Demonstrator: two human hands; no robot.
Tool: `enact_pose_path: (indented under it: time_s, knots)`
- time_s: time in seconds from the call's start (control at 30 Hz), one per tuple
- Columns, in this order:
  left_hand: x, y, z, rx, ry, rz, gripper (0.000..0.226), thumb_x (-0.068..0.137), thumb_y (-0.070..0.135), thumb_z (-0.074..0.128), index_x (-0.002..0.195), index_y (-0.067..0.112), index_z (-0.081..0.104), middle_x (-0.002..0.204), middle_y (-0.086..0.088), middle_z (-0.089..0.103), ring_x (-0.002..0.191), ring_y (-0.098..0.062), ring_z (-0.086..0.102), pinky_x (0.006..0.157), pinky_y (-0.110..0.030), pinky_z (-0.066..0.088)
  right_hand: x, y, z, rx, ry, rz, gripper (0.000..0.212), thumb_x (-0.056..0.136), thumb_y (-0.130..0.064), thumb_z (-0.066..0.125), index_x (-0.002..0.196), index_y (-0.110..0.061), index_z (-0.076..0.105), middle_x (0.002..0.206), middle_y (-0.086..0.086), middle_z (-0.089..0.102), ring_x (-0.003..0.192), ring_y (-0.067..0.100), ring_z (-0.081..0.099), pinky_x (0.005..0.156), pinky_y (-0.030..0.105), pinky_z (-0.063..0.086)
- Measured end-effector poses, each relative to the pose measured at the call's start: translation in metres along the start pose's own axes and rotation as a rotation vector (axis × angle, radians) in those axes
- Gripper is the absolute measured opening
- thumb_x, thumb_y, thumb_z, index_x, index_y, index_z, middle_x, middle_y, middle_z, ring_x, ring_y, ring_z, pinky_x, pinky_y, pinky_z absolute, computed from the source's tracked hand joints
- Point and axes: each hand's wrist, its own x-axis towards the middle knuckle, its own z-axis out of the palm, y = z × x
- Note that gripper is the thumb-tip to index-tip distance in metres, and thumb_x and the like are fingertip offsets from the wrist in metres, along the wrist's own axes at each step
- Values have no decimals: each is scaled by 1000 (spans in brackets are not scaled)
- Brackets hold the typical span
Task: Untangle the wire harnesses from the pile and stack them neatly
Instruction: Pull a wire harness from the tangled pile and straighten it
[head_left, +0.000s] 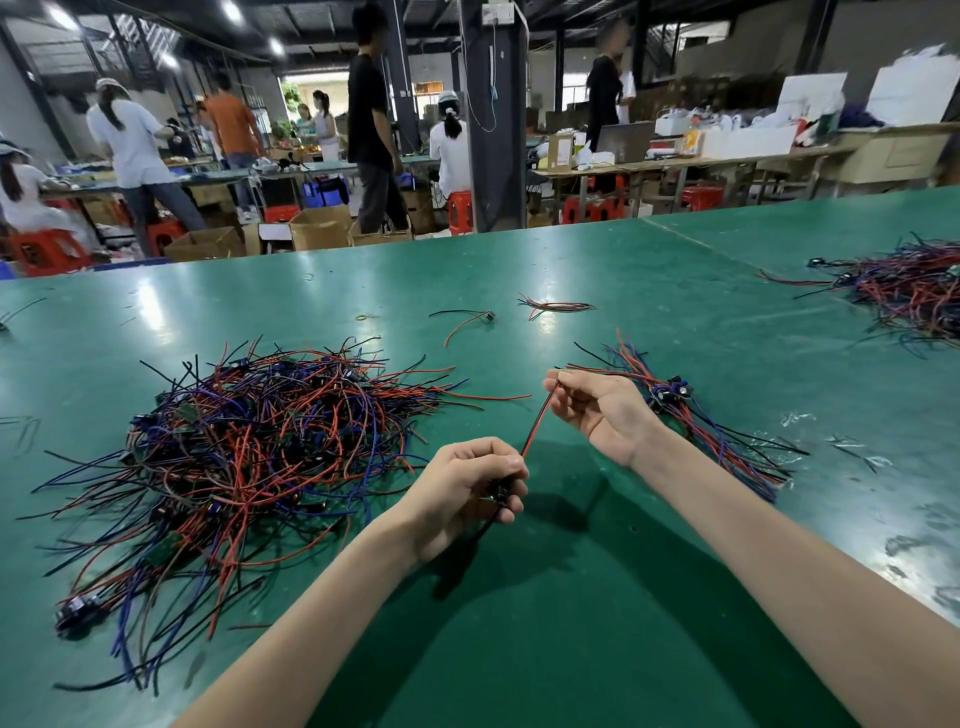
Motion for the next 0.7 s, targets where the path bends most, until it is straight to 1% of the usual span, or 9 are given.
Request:
enact_pose_path:
  time_s: [0.13,0.3,0.4,0.53,0.7]
  knots:
    - [0,1,-1,-13,-6,-20,25,90,1,51,67,6,57,56,-7,57,45,-14,53,41,-19,43,0,0,0,-6,-2,0,18,92,5,48,83,6,63,64,10,69,47,8,59,51,20,54]
    - [-2,2,-1,-25,-86,-73,21,90,0,50,70,5,54,59,-8,57,47,-14,54,43,-20,46,-2,2,3,-33,-32,6,18,92,7,46,85,6,63,63,9,69,47,7,59,50,19,53]
    - [-2,2,1,-42,-104,-89,22,90,0,50,69,5,56,60,-9,57,48,-16,55,45,-22,47,-3,2,3,-47,-36,-1,17,91,7,47,85,6,64,64,10,69,48,7,60,51,19,53]
    - [-2,3,2,-59,-63,-99,27,90,-1,51,65,6,60,60,-11,57,48,-18,56,46,-23,49,-3,1,2,-66,-12,-16,16,91,7,49,85,6,64,64,10,69,47,8,59,50,19,53]
    - [-2,2,3,-14,4,-76,24,90,0,51,68,5,58,60,-10,58,48,-18,56,48,-24,51,-3,1,0,-72,20,-28,14,91,6,51,83,5,63,61,9,68,45,6,56,47,17,50]
